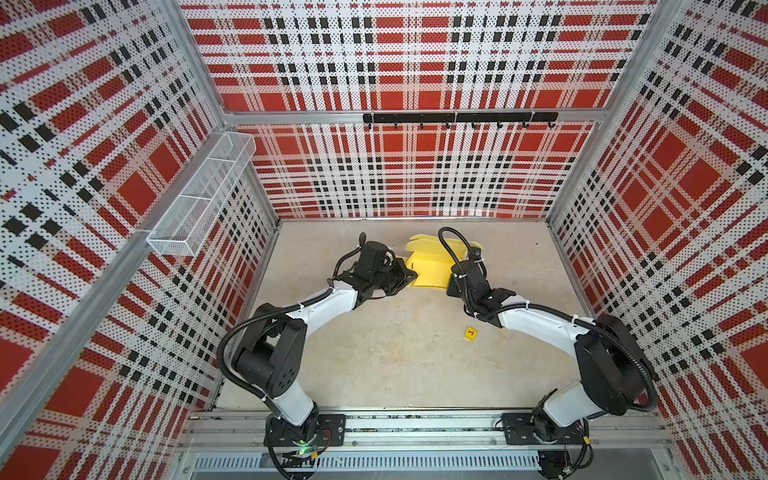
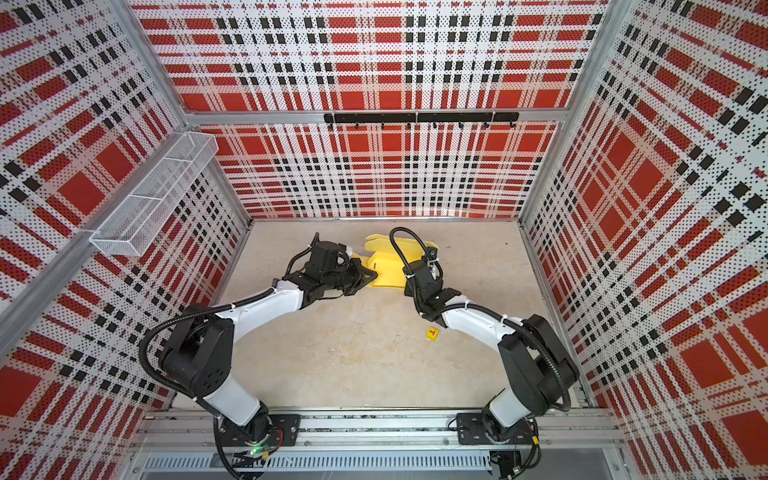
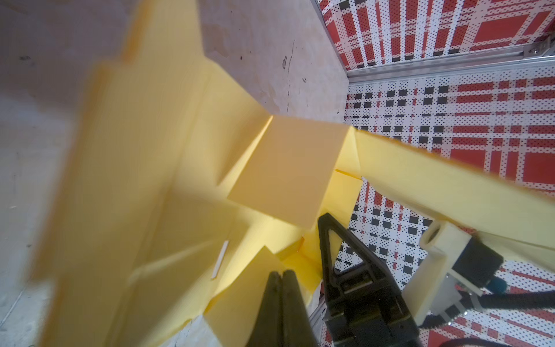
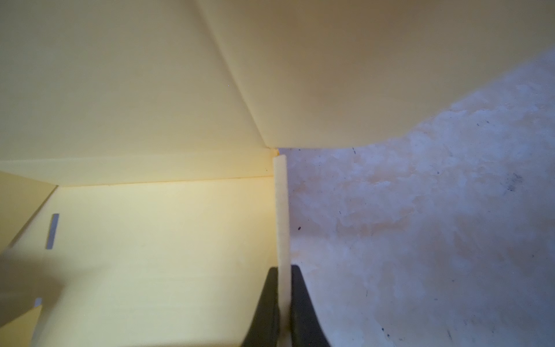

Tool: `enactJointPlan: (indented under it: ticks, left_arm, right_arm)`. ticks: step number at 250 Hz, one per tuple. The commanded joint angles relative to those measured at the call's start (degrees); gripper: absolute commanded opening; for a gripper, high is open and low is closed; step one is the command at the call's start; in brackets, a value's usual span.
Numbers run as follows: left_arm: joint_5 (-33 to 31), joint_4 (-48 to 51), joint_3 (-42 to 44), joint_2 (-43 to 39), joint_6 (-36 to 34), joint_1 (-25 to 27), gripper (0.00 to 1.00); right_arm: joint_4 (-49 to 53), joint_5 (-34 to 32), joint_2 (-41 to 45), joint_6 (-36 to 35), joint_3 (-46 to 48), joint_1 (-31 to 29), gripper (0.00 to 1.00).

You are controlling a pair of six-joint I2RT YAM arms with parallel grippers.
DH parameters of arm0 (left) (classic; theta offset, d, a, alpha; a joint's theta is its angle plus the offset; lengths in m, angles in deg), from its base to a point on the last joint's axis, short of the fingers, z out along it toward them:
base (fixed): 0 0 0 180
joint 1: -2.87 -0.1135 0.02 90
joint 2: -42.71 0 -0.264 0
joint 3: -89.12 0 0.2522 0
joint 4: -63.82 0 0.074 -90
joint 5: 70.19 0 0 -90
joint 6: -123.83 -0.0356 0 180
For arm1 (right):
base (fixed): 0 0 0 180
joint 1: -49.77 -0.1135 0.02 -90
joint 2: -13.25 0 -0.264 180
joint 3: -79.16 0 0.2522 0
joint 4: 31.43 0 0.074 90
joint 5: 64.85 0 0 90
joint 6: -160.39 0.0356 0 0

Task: Fold the paper box

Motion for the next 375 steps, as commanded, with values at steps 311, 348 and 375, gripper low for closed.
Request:
enactJointPlan:
  ticks: [311,348,375]
  left_arm:
    - [8.94,1.81,-3.05,-7.77,-15.96,-13.63,0.49]
    - [7.84,-1.32,1.06,-7.59,-15.41,-13.94,0.60]
    - [9.57,-6.52,2.90,-6.84,-12.51,-13.55,0.66]
  right_arm:
    - [-7.79,3.11,11.55,-2.47,9.55,7.64,0.00]
    - [-9.08,4.42,12.08,-2.37,9.64,7.67,0.00]
    - [-9.92,5.34,12.17,-2.39,9.55,7.64,0.00]
